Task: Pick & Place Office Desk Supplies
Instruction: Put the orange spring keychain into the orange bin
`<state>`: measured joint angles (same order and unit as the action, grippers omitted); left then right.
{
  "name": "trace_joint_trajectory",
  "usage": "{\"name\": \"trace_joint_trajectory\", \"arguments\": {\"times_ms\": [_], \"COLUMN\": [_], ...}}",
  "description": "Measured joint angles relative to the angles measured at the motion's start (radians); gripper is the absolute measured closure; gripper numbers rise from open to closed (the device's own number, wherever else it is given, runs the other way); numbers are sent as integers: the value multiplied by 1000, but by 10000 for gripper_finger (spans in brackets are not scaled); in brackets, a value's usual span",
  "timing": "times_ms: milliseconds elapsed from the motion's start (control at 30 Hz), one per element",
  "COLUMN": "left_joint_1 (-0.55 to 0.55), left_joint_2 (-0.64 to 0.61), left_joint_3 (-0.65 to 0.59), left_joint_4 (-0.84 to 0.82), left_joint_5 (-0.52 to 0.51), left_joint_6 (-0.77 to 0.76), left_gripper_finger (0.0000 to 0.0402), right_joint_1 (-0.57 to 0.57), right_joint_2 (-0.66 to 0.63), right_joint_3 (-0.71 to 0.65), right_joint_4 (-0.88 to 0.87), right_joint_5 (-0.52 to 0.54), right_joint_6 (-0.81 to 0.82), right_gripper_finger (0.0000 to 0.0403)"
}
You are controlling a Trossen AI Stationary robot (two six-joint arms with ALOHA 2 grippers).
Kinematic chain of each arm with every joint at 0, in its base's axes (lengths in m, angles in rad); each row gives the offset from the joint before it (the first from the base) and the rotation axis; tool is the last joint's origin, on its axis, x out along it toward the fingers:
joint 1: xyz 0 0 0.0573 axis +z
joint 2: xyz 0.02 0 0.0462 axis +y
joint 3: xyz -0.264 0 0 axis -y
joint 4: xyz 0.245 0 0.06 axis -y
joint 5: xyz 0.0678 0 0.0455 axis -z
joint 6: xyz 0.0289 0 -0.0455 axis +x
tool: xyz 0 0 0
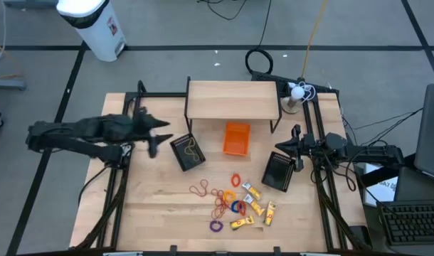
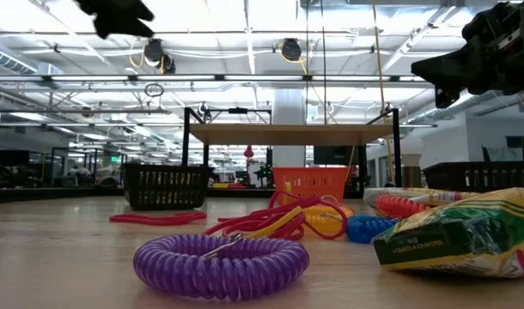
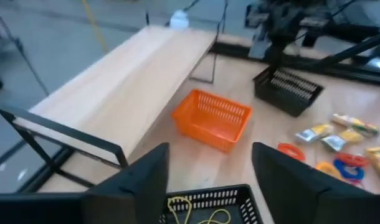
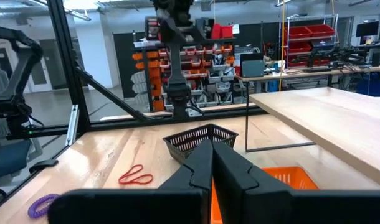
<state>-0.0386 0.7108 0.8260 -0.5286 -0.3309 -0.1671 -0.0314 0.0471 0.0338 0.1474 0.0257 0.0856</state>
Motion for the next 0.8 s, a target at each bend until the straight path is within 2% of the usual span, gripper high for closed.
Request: {"name": "trace_joint_trajectory", "arguments": {"times_ms": [67,200,267,367,567,633,800], "left_joint_1": [-9,-4,9,36,82,101,145], "left_joint_2": [-66,-139,-148,-149,-204,-243,-392], "left_joint_3": [-50,-177,-232,-316,-460,-493,-514], "left_joint_4": [8,-43,-30,74,467,501,467], "left_joint_5": [-7,-54,-66,-18,265,301,323], "left_joint_6": [33,-11,-64,-20,190,222,225], "left_gripper_finger": [233,356,388,387,396,398,398], "right_joint_1": [0,0,0,0,0,0,0], "right_joint_2": [0,0,0,0,0,0,0], "right_joint_3": [0,0,0,0,0,0,0], "right_joint_4": [0,1,5,5,5,4,-3], "right_joint_5": [0,1,3,3,0,0,0], "right_joint_6": [0,0,0,1,7,7,4], "right_gripper_finger": [403,403,403,403,403,403,403]}}
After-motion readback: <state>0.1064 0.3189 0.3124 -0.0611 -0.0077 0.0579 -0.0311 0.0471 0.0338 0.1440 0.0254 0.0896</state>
